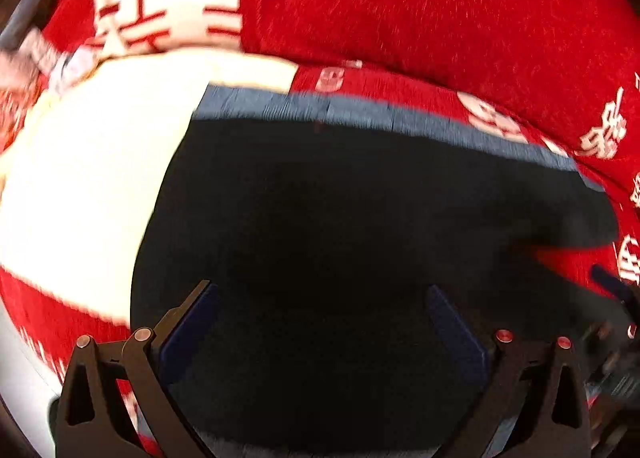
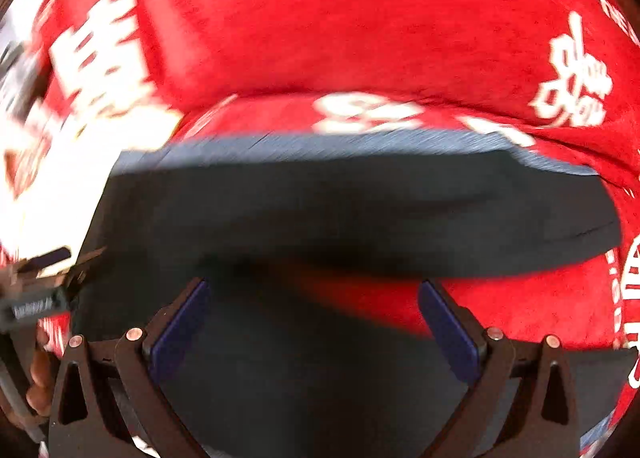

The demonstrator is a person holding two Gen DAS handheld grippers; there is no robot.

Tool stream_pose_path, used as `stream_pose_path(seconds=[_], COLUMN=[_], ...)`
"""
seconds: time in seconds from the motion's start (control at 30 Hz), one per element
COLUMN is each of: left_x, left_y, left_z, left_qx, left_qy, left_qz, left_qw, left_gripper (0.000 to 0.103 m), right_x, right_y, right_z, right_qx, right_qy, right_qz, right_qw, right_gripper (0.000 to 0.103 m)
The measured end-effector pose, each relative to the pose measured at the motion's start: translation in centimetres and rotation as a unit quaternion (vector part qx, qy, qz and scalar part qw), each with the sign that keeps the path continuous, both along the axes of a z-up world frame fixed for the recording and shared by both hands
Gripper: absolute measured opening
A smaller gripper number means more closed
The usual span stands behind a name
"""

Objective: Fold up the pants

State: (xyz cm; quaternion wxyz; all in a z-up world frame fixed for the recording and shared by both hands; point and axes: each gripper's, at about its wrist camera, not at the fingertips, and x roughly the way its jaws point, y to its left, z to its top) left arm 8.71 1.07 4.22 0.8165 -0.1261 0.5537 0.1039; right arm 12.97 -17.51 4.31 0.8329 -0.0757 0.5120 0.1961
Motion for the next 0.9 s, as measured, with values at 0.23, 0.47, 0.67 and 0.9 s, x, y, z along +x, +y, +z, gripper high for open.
stream_pose_path(seconds=[0.23, 0.47, 0.67, 0.9], left_x=[-4.5, -0.9, 3.2, 5.6], left_y=[1.8, 3.4, 3.0, 3.3], left_z=[-3.4, 1.2, 2.3, 1.4], left_qx=[0.005, 0.013, 0.017, 0.027], left_qy=[0.038, -0.018, -0.026, -0.019], left_qz=[0.008, 0.025, 0.017, 0.006], left_qw=[0.9992, 0.9995, 0.9994, 0.9994], left_gripper=[0.103, 0.103, 0.103, 0.103], right_x=[-6.5, -0.2, 3.9, 7.6], right_y=[0.0, -2.2, 2.0, 5.4], right_z=[-4.4, 3.2, 6.4, 4.3], right_qx=[-0.075, -0.057, -0.066, -0.054], right_qy=[-0.013, -0.079, -0.103, -0.056], right_qz=[0.020, -0.008, 0.079, 0.178], right_qw=[0.997, 0.995, 0.989, 0.981], right_gripper=[0.103, 0.103, 0.103, 0.103])
